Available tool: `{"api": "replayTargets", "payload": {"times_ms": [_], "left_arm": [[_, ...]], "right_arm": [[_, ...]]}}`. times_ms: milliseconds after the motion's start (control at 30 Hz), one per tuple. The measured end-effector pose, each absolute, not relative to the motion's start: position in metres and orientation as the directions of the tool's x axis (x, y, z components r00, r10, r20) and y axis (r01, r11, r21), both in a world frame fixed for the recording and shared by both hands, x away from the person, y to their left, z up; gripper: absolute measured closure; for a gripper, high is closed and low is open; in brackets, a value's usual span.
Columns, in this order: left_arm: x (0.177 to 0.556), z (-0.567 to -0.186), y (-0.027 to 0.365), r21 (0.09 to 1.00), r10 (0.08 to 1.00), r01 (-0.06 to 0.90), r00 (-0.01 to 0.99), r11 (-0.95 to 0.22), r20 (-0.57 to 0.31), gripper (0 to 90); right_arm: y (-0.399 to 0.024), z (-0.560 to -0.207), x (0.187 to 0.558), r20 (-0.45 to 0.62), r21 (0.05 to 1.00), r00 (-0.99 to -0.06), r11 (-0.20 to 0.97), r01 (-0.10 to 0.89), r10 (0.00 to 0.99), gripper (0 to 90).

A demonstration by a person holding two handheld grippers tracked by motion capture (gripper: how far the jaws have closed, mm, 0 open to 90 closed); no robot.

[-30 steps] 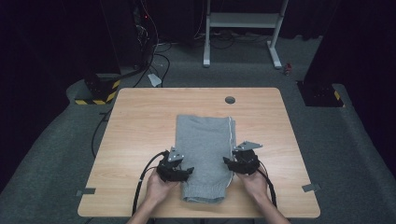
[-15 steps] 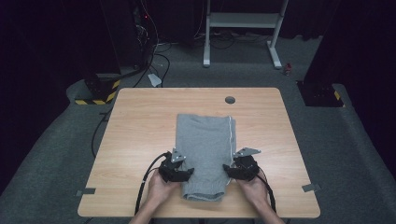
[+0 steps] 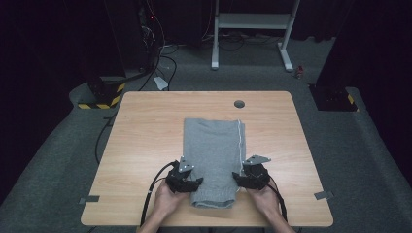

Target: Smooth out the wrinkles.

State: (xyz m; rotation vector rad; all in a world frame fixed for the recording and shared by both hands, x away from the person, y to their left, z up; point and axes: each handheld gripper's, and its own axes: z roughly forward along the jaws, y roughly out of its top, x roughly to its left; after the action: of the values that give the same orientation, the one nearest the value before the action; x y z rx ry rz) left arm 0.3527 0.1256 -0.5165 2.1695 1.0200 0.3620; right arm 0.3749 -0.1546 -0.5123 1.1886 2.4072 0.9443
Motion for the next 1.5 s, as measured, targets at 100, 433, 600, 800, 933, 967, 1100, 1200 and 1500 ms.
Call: {"api": "replayTargets", "payload": {"times_ms": [100, 433, 600, 800, 933, 967, 1100, 1200, 1500], "left_arm": [[0.348, -0.516, 0.124, 0.697, 0.754, 0.567, 0.655, -0.44, -0.056, 39.1], [0.328, -0.512, 0.119, 0.677, 0.717, 0.585, 0.687, -0.448, -0.119, 38.0], [0.338, -0.503, 0.125, 0.694, 0.731, 0.593, 0.668, -0.409, -0.14, 35.9], [0.371, -0.495, 0.139, 0.68, 0.785, 0.655, 0.59, -0.329, -0.188, 35.5], [0.391, -0.492, 0.148, 0.675, 0.831, 0.68, 0.527, -0.286, -0.178, 35.2], [0.396, -0.492, 0.15, 0.667, 0.84, 0.691, 0.512, -0.278, -0.18, 35.3], [0.413, -0.495, 0.158, 0.657, 0.868, 0.711, 0.464, -0.248, -0.175, 35.7], [0.426, -0.5, 0.161, 0.625, 0.884, 0.741, 0.436, -0.246, -0.17, 35.5], [0.453, -0.508, 0.168, 0.617, 0.904, 0.762, 0.385, -0.196, -0.188, 35.4]], "right_arm": [[-0.155, -0.512, 0.371, 0.021, 0.67, -0.621, 0.45, 0.591, 0.783, 44.1], [-0.164, -0.511, 0.352, 0.047, 0.659, -0.647, 0.464, 0.593, 0.761, 45.3], [-0.171, -0.503, 0.355, 0.088, 0.675, -0.636, 0.423, 0.604, 0.767, 46.6], [-0.18, -0.495, 0.376, 0.141, 0.7, -0.575, 0.33, 0.633, 0.806, 45.1], [-0.181, -0.495, 0.396, 0.152, 0.694, -0.533, 0.294, 0.657, 0.832, 45.5], [-0.181, -0.495, 0.4, 0.157, 0.692, -0.525, 0.286, 0.662, 0.836, 45.6], [-0.18, -0.494, 0.417, 0.164, 0.685, -0.493, 0.261, 0.681, 0.855, 48.5], [-0.177, -0.494, 0.427, 0.159, 0.683, -0.471, 0.248, 0.687, 0.867, 50.2], [-0.17, -0.496, 0.448, 0.16, 0.663, -0.433, 0.228, 0.713, 0.887, 50.5]]}}
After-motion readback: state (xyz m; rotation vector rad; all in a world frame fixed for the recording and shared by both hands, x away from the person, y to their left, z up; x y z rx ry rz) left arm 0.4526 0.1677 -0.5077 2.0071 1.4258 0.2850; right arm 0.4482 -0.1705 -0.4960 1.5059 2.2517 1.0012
